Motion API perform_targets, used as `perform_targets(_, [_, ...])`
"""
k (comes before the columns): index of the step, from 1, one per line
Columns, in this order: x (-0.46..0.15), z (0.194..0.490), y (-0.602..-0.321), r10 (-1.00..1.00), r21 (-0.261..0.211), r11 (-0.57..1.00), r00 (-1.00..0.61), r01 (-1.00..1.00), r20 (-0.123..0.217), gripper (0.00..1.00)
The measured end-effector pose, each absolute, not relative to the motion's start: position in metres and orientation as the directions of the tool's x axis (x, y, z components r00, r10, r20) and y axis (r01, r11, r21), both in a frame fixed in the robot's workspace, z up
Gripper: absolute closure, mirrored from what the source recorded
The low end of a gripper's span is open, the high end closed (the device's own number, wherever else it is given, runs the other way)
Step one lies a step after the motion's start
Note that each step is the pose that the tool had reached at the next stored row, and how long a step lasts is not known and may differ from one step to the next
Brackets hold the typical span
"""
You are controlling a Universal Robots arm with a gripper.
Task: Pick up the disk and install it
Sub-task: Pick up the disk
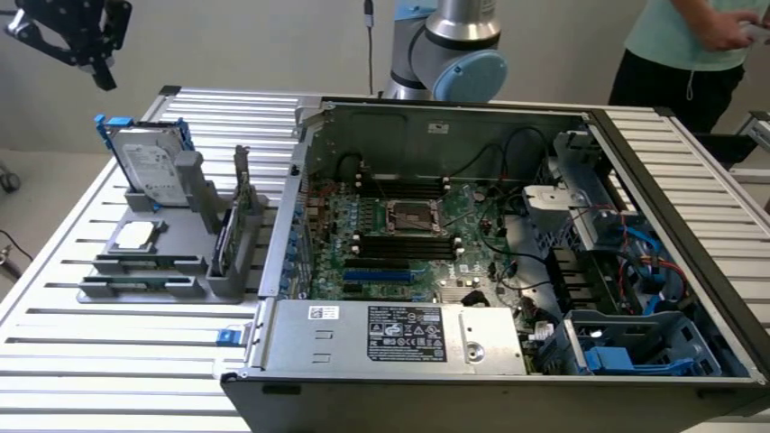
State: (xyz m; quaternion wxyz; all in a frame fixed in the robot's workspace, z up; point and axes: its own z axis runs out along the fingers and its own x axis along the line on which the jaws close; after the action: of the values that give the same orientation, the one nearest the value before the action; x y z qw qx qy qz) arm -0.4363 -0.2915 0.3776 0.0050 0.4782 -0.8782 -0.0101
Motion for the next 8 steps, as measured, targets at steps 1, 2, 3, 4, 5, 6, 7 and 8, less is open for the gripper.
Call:
perform_targets(1, [-0.4363, 0.3767, -0.2915, -0.850, 0.022, 0.527, -0.527, -0.849, -0.001, 0.89])
perform_targets(2, [-0.4363, 0.3758, -0.2915, -0.859, 0.022, 0.512, -0.512, -0.859, -0.001, 0.89])
perform_targets(3, [-0.4363, 0.3747, -0.2915, -0.868, 0.022, 0.496, -0.497, -0.868, -0.001, 0.89])
perform_targets(4, [-0.4364, 0.3736, -0.2915, -0.878, 0.022, 0.479, -0.480, -0.877, -0.001, 0.89])
perform_targets(5, [-0.4364, 0.3725, -0.2915, -0.886, 0.022, 0.463, -0.464, -0.886, -0.001, 0.89])
perform_targets(6, [-0.4364, 0.3714, -0.2915, -0.894, 0.022, 0.447, -0.448, -0.894, -0.001, 0.89])
perform_targets(7, [-0.4364, 0.3703, -0.2915, -0.902, 0.022, 0.431, -0.431, -0.902, -0.001, 0.89])
perform_targets(8, [-0.4364, 0.3692, -0.2915, -0.910, 0.022, 0.415, -0.415, -0.910, -0.001, 0.89])
